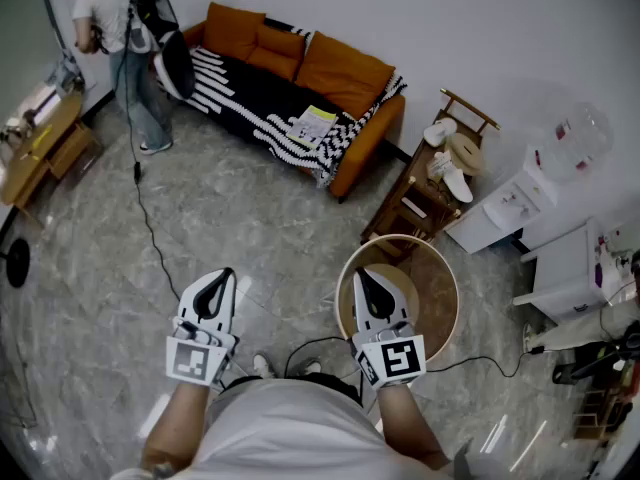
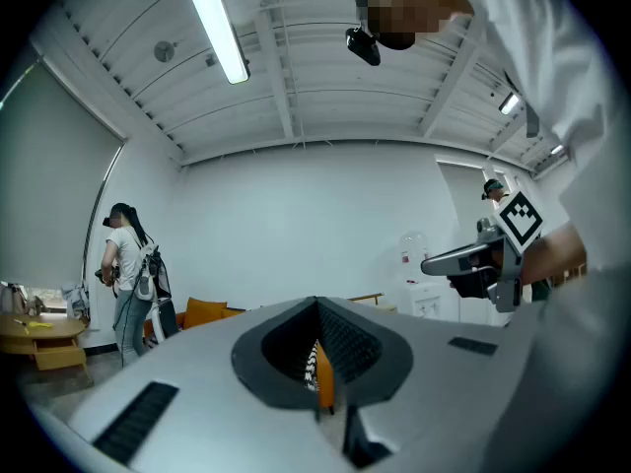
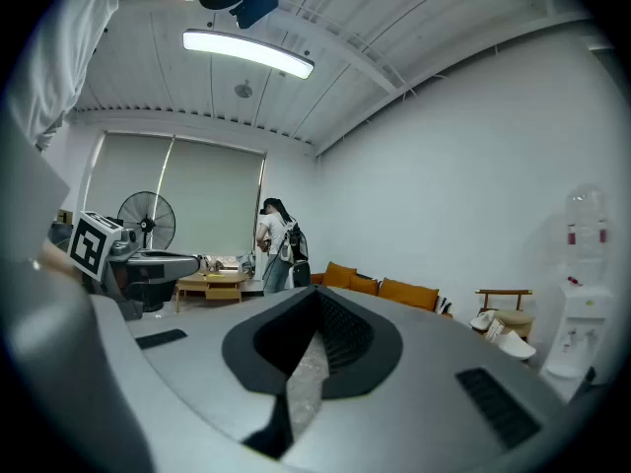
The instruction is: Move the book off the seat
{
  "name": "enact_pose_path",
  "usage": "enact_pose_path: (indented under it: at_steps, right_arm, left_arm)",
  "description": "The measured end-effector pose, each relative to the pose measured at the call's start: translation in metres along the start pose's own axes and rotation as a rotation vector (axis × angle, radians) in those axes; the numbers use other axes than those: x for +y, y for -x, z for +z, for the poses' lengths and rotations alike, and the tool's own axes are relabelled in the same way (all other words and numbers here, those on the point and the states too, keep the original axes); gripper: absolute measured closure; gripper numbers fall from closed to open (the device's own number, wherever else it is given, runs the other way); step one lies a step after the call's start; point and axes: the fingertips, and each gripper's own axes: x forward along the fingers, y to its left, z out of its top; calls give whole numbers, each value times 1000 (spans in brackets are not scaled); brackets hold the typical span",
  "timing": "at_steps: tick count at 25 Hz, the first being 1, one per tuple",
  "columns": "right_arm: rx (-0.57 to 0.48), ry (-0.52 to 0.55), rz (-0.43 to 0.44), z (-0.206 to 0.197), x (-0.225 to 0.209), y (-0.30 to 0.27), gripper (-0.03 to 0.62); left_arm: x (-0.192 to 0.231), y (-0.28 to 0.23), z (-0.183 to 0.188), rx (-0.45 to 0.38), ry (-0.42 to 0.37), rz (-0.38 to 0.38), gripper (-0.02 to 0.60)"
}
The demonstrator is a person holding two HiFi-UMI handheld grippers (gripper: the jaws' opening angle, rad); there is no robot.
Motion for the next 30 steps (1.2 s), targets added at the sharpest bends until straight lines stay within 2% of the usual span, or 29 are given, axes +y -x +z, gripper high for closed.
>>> enact_pose_path:
  at_steps: [7, 11, 16, 22, 26, 30]
  right_arm:
    - [15, -5, 3, 1, 9, -10, 574]
    - [-8, -82, 50, 2, 24, -12, 574]
    - [32, -26, 3, 6, 32, -21, 574]
    - [49, -23, -26, -1, 31, -26, 574]
    - [47, -54, -25, -18, 26, -50, 574]
    - [34, -60, -5, -33, 12, -95, 574]
  left_arm:
    - [14, 0, 0, 0, 4, -5, 565]
    - [22, 9, -6, 0, 26, -11, 565]
    - [40, 21, -6, 0, 76, -13, 565]
    - [57, 27, -19, -8, 71, -3, 565]
    - [66, 22, -40, 28, 65, -5, 565]
    - [80, -5, -66, 69, 67, -2, 565]
